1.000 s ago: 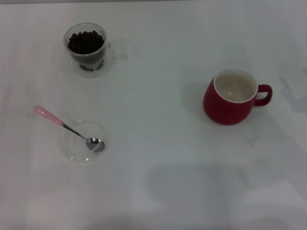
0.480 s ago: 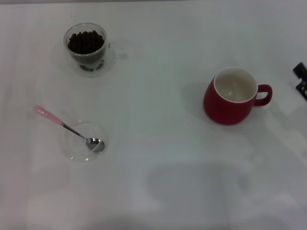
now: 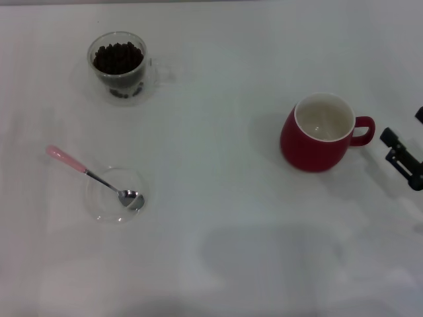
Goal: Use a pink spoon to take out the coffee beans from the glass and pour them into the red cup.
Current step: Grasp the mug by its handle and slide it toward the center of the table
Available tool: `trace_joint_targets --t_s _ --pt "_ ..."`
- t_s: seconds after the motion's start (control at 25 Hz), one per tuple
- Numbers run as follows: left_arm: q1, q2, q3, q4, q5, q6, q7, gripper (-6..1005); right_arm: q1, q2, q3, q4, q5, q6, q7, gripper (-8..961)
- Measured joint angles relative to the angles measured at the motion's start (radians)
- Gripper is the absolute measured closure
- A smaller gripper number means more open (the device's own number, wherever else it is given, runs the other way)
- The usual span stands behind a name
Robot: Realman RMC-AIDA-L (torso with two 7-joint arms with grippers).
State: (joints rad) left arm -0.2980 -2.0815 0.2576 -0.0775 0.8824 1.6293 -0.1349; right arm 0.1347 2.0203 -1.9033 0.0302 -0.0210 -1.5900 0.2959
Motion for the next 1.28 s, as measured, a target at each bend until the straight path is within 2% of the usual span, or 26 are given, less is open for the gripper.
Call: trace_joint_targets --t_s 0.16,0.48,1.2,1.28 --pt "-0.002 0.000 0.000 -0.001 0.005 0.000 0.000 493 0.006 0.001 -0.001 -0.049 -0.008 0.123 -0.002 296" --pt "0.001 -0.002 0.000 -0.002 0.005 0.001 0.001 493 0.012 0.000 -0.003 -0.119 -0.034 0.267 -0.026 311" --pt "-0.005 -0.002 0.000 -0.002 0.004 0.001 -0.001 493 0.021 0.001 -0.031 -0.179 -0.034 0.370 -0.067 344" --pt "-0.005 -0.002 0.000 -0.002 0.004 0.001 0.000 493 0.021 0.001 -0.037 -0.184 -0.034 0.371 -0.072 397"
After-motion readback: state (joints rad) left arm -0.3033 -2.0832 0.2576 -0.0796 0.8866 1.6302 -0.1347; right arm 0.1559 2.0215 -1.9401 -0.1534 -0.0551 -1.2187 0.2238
